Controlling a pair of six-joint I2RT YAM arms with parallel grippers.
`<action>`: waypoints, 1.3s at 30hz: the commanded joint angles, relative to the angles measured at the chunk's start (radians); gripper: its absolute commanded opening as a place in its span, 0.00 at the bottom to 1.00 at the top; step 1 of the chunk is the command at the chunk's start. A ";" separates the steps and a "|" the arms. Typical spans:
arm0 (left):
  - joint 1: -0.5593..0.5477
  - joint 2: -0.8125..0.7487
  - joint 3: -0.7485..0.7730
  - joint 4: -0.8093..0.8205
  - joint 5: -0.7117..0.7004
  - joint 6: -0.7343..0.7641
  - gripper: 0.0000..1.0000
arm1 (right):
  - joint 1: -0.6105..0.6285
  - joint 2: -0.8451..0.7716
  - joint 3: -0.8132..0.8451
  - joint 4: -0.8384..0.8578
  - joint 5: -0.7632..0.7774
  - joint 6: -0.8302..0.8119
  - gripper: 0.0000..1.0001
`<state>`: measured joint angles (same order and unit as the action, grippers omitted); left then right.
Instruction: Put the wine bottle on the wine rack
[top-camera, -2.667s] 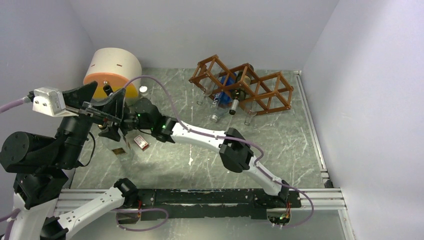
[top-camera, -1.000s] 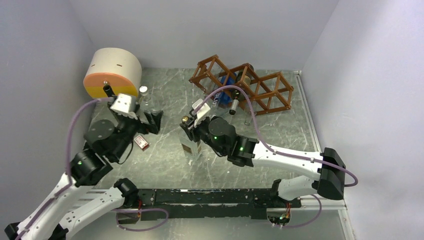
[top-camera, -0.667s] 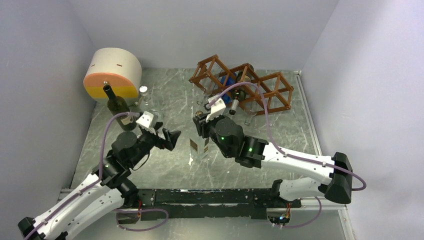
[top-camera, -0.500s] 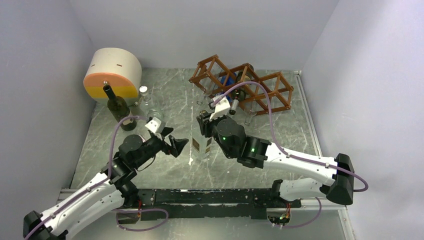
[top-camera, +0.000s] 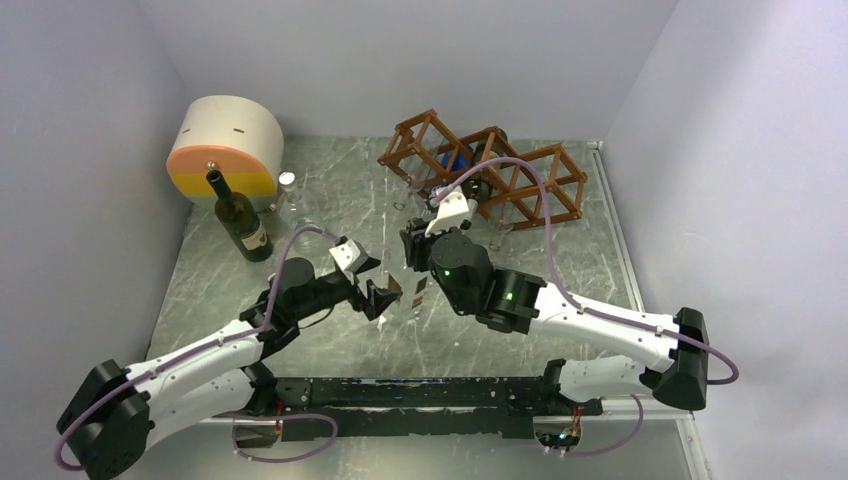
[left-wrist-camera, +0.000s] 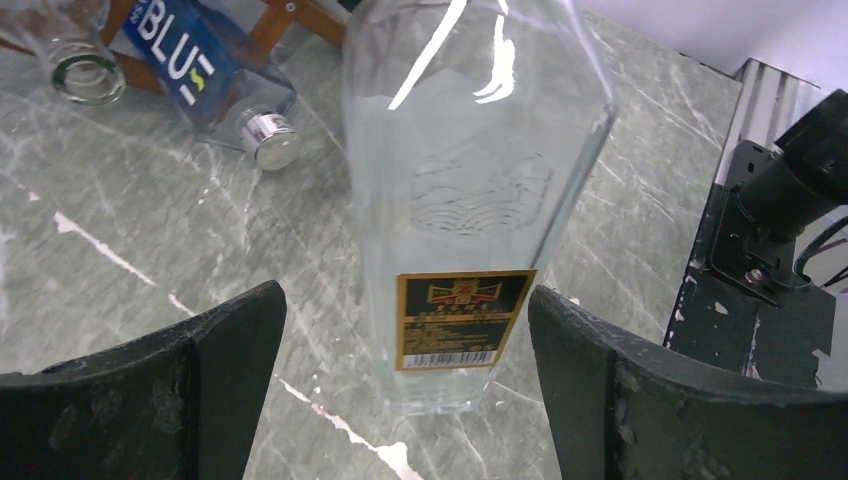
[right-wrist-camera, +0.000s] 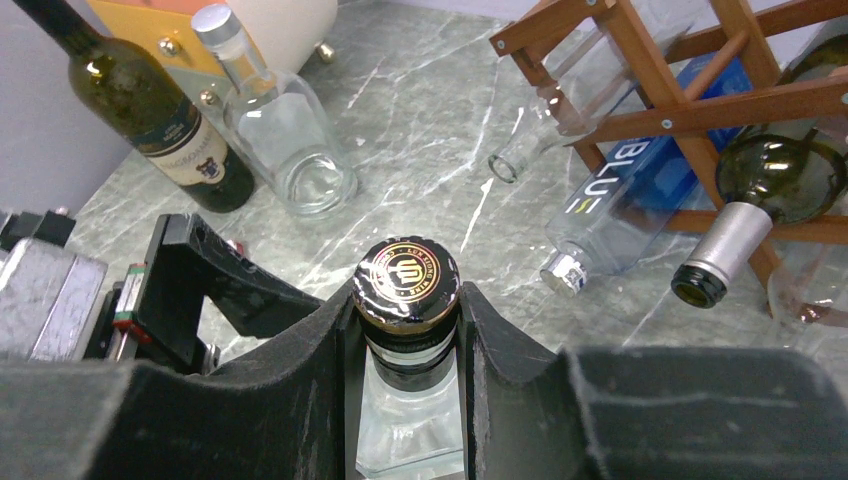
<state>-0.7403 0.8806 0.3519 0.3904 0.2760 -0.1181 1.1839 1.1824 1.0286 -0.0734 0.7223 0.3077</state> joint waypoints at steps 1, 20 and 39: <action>-0.013 0.058 -0.040 0.250 0.088 0.038 0.95 | -0.004 -0.038 0.060 0.176 0.018 0.037 0.00; -0.027 0.252 -0.006 0.388 0.046 0.039 0.60 | -0.008 -0.050 0.089 0.081 0.087 0.178 0.00; -0.028 0.313 0.268 0.228 -0.040 0.829 0.07 | -0.009 -0.234 0.310 -0.528 0.009 0.189 0.65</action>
<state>-0.7685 1.1915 0.4801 0.5484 0.2199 0.4168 1.1744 0.9722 1.2625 -0.4088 0.7216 0.4942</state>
